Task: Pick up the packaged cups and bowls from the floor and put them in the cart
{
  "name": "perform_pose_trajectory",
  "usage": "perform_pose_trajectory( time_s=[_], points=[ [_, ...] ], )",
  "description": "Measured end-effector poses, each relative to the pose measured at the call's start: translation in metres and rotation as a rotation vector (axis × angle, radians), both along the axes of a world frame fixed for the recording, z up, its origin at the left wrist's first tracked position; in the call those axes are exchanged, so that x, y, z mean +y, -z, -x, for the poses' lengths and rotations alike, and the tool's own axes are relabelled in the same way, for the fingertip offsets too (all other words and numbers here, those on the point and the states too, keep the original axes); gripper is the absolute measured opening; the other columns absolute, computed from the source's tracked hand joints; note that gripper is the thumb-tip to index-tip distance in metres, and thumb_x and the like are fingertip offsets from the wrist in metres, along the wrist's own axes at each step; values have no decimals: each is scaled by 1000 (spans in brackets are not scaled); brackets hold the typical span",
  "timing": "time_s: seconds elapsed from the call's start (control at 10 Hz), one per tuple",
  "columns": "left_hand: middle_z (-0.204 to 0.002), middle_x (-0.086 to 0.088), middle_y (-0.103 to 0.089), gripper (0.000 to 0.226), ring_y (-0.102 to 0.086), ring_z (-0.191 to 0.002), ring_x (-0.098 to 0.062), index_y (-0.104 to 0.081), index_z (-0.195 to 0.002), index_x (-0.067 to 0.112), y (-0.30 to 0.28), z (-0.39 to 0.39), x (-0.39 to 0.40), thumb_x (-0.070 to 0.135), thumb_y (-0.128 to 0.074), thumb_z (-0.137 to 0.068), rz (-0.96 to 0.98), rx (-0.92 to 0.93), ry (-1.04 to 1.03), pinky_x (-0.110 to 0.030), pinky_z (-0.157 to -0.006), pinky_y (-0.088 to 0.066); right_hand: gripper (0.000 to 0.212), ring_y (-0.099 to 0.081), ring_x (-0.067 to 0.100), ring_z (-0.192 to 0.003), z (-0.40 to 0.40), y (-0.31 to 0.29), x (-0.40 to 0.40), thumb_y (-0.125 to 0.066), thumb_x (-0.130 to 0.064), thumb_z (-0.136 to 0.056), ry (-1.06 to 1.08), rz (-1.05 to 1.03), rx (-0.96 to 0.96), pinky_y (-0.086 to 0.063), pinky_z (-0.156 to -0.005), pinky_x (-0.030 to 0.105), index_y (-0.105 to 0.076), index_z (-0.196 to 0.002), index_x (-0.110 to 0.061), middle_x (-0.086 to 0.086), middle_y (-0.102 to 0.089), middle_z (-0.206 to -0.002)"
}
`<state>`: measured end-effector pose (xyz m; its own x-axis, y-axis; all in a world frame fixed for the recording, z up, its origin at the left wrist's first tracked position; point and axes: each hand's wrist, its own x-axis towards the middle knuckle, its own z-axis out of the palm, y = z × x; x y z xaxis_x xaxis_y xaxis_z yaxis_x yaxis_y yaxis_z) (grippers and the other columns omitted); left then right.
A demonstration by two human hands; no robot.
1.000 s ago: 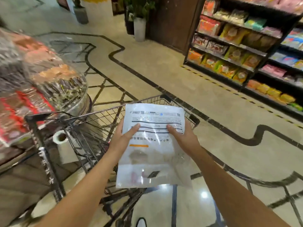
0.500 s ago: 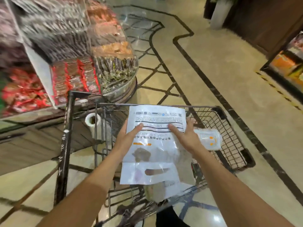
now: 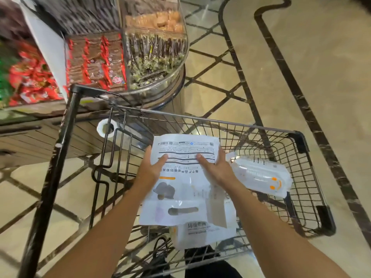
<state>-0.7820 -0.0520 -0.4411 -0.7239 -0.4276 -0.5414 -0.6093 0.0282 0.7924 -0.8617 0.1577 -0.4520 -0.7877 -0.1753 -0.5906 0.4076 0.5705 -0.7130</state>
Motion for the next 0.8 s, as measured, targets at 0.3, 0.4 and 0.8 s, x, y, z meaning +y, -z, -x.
perform_pose_trajectory(
  time_s=[0.3, 0.4, 0.8],
  points=[
    [-155, -9, -53, 56, -52, -139, -31, -41, -159, 33, 16, 0, 11, 46, -50, -106, 343, -111, 9, -41, -112, -42, 115, -42, 42, -143, 6, 24, -9, -55, -88, -75, -27, -161, -89, -37, -117, 53, -13, -164, -30, 16, -35, -160],
    [-155, -10, -54, 54, -50, -141, -30, -47, -156, 28, 19, 2, 13, 45, -51, -106, 394, -101, 7, -42, -113, -40, 104, -41, 48, -140, 7, 27, -9, -51, -83, -85, -55, -260, -28, -38, -114, 54, -13, -164, -26, 20, -26, -158],
    [-168, -7, -35, 62, -27, -156, -28, -44, -158, 25, -35, 3, 3, 53, -50, -102, 779, 170, 515, -47, -127, -24, 94, -32, 39, -151, -31, -27, -4, -47, -72, -95, -202, -278, 155, -35, -116, 51, 0, -166, -33, 18, -21, -169]
  ],
)
